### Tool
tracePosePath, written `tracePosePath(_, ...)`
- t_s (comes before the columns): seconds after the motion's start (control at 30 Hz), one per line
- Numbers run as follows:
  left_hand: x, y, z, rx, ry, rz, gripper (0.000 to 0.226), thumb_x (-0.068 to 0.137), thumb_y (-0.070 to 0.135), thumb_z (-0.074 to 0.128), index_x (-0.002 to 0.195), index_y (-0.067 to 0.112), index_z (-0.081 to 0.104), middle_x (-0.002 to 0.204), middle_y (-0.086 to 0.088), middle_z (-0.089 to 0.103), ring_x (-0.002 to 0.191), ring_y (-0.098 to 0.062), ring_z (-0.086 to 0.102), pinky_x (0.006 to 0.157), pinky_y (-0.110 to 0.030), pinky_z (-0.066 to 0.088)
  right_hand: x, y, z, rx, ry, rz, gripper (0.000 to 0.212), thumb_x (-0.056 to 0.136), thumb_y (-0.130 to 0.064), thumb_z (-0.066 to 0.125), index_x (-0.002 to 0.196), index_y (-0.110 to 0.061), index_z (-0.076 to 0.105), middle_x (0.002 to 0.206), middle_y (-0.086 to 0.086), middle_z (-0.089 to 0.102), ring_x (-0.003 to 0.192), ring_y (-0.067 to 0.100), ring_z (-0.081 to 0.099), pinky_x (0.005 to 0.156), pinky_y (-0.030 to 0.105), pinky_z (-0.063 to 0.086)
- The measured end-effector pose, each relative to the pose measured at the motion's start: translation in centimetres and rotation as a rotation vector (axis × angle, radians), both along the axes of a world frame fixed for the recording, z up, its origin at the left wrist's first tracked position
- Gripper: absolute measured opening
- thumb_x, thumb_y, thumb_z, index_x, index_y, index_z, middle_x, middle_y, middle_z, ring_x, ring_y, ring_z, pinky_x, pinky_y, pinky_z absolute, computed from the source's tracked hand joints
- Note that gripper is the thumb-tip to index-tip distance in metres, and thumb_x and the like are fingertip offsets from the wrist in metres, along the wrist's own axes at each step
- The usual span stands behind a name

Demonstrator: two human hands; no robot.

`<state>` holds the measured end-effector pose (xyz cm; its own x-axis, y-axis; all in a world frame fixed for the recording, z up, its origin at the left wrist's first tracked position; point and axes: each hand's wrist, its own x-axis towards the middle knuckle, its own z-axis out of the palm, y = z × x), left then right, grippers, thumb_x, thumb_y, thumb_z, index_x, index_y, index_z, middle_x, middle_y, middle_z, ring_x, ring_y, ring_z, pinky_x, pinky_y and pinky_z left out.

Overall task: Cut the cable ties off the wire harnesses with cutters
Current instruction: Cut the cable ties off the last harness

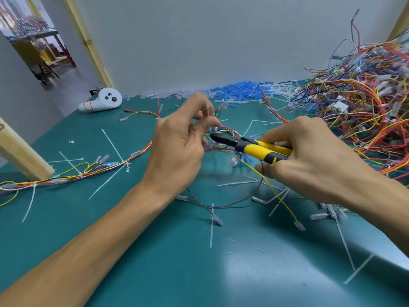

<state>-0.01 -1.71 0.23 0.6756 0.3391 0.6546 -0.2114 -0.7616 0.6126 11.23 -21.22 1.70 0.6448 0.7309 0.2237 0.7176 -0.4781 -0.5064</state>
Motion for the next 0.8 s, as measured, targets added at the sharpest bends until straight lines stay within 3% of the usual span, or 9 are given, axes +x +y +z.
tracePosePath(0.13,0.1,0.9,0.1,-0.112,-0.046,0.023,0.011,0.106,0.009,0.049,0.096,0.012,0.049,0.082,0.001,0.076,0.059,-0.030,0.063,0.060,-0.044,0.054,0.7,0.1,-0.1,0.111,0.068,-0.011,0.018,0.082,-0.034,0.078,0.070,-0.025,0.068,0.058,0.007,0.060,0.051,0.021,0.037,0.049,0.031,0.033)
tracePosePath(0.27,0.4,1.8,0.1,-0.081,0.030,0.114,0.011,0.097,0.004,0.061,0.088,0.012,0.060,0.078,0.005,0.074,0.062,-0.029,0.065,0.062,-0.046,0.055,1.7,0.0,0.0,0.236,0.032,-0.115,0.027,0.082,-0.046,0.080,0.075,-0.027,0.061,0.064,0.000,0.057,0.061,0.024,0.046,0.060,0.037,0.041)
tracePosePath(0.37,0.4,1.5,0.0,-0.051,0.050,0.100,0.009,0.092,0.005,0.068,0.086,0.011,0.069,0.075,0.002,0.074,0.066,-0.031,0.068,0.065,-0.047,0.056,2.0,-0.1,0.1,0.297,0.000,-0.181,0.031,0.078,-0.050,0.078,0.076,-0.023,0.061,0.069,0.004,0.062,0.065,0.029,0.048,0.065,0.044,0.047)
tracePosePath(0.47,0.0,1.1,0.5,-0.099,0.063,-0.135,0.007,0.090,0.002,0.071,0.087,0.008,0.074,0.073,-0.003,0.074,0.067,-0.025,0.069,0.065,-0.041,0.057,2.1,0.0,0.1,0.310,-0.003,-0.218,0.032,0.078,-0.048,0.077,0.076,-0.021,0.061,0.070,0.006,0.063,0.066,0.030,0.048,0.065,0.046,0.048)
tracePosePath(0.53,-0.6,1.3,1.0,-0.129,0.170,-0.364,0.005,0.086,0.002,0.073,0.087,0.006,0.076,0.075,-0.005,0.074,0.069,-0.025,0.066,0.067,-0.035,0.052,2.2,0.1,0.0,0.305,0.023,-0.230,0.031,0.078,-0.048,0.078,0.076,-0.022,0.062,0.072,0.007,0.064,0.067,0.031,0.050,0.067,0.048,0.049)
tracePosePath(0.6,-0.8,1.3,1.1,-0.025,0.310,-0.448,0.010,0.084,0.006,0.073,0.092,0.010,0.079,0.082,-0.002,0.075,0.076,-0.025,0.065,0.073,-0.034,0.049,2.3,0.1,0.0,0.297,0.042,-0.238,0.030,0.076,-0.049,0.077,0.076,-0.023,0.062,0.071,0.008,0.064,0.067,0.032,0.050,0.068,0.049,0.050)
tracePosePath(0.7,-0.5,1.2,0.4,0.252,0.330,-0.235,0.023,0.087,0.005,0.071,0.105,0.018,0.076,0.091,0.006,0.070,0.084,-0.016,0.061,0.080,-0.029,0.046,2.3,0.1,0.0,0.284,0.050,-0.250,0.030,0.073,-0.053,0.075,0.076,-0.025,0.063,0.072,0.007,0.065,0.068,0.032,0.052,0.070,0.049,0.052)
tracePosePath(0.8,0.2,1.8,0.0,0.243,0.278,0.116,0.023,0.085,0.009,0.075,0.103,0.019,0.064,0.098,0.003,0.058,0.090,-0.016,0.055,0.084,-0.035,0.047,2.5,0.1,-0.2,0.272,0.049,-0.260,0.033,0.072,-0.056,0.073,0.078,-0.025,0.065,0.074,0.008,0.066,0.069,0.034,0.055,0.070,0.050,0.053)
